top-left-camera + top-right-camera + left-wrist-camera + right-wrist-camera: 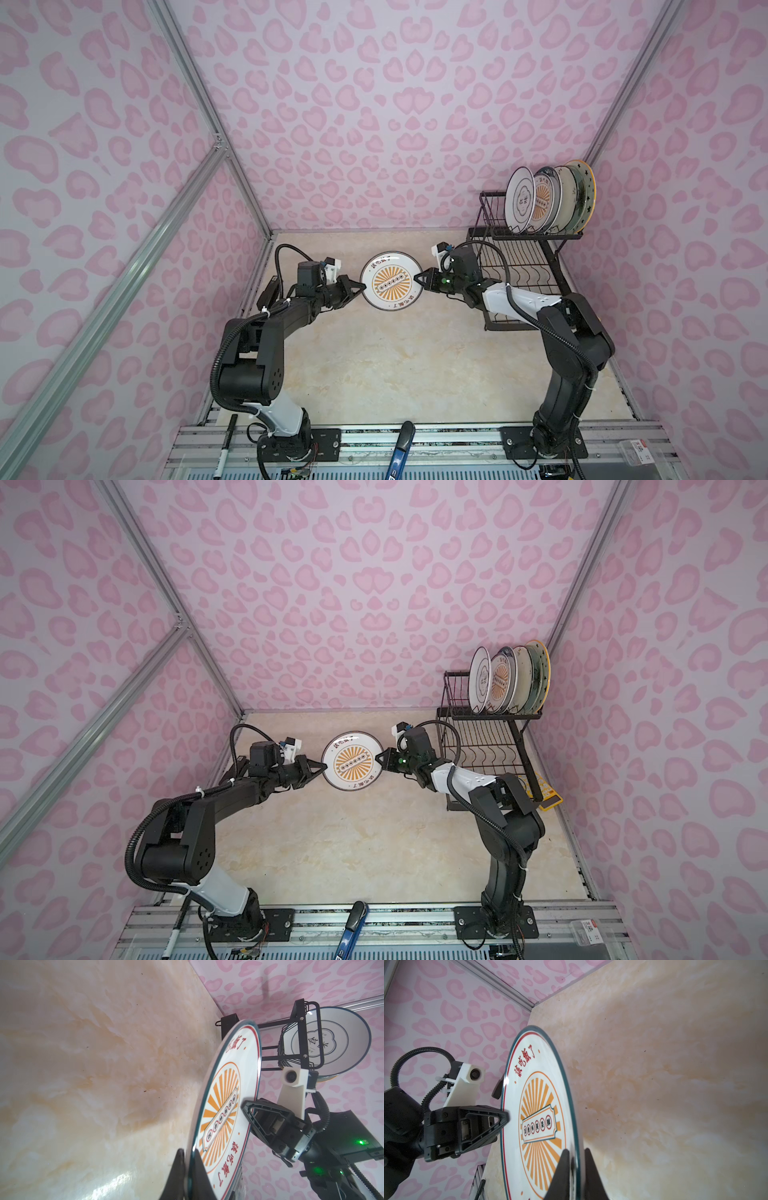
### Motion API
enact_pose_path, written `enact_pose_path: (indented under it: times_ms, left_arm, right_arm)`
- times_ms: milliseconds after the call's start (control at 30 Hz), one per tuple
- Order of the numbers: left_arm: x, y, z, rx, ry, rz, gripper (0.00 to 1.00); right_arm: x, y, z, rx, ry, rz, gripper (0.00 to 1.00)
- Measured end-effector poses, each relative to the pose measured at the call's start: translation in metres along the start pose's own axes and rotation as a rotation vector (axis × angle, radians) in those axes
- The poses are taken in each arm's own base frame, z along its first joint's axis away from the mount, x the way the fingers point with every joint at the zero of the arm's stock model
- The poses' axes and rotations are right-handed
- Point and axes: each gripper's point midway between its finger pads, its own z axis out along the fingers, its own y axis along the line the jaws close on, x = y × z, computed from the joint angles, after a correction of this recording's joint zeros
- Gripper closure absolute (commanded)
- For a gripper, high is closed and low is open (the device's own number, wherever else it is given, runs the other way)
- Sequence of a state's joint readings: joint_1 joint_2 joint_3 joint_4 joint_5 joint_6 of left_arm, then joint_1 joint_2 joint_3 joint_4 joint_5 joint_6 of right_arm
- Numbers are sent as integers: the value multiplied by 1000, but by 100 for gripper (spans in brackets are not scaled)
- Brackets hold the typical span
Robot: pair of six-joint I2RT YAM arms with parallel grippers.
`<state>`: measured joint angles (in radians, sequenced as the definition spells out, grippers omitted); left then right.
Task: Load the plates into the dish rack
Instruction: 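Grip the sunburst plate's rim with the right gripper beside the left gripper, then open the left gripper and lift the plate upright toward the rack with the right gripper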
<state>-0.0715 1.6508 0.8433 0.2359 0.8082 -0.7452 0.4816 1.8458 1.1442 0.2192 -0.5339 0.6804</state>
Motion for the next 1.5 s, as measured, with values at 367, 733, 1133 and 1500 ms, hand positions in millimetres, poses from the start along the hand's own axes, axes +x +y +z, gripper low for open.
enact_pose_path:
  times_ms: [367,733,1133,1500]
  left_arm:
    - [1,-1,0,3,5,-8,70]
    - [0,-11,-6,14,-4,29,65]
    - [-2,-32,-20,36,-36,128,65]
    - [1,-33,-21,34,-36,136,65]
  right_arm:
    - [-4,7,0,-27,-10,-8,100]
    - [-16,3,-13,-6,-26,-39,100]
    - [-66,15,-41,31,-126,-119,100]
    - [-126,40,-92,50,-272,-199,100]
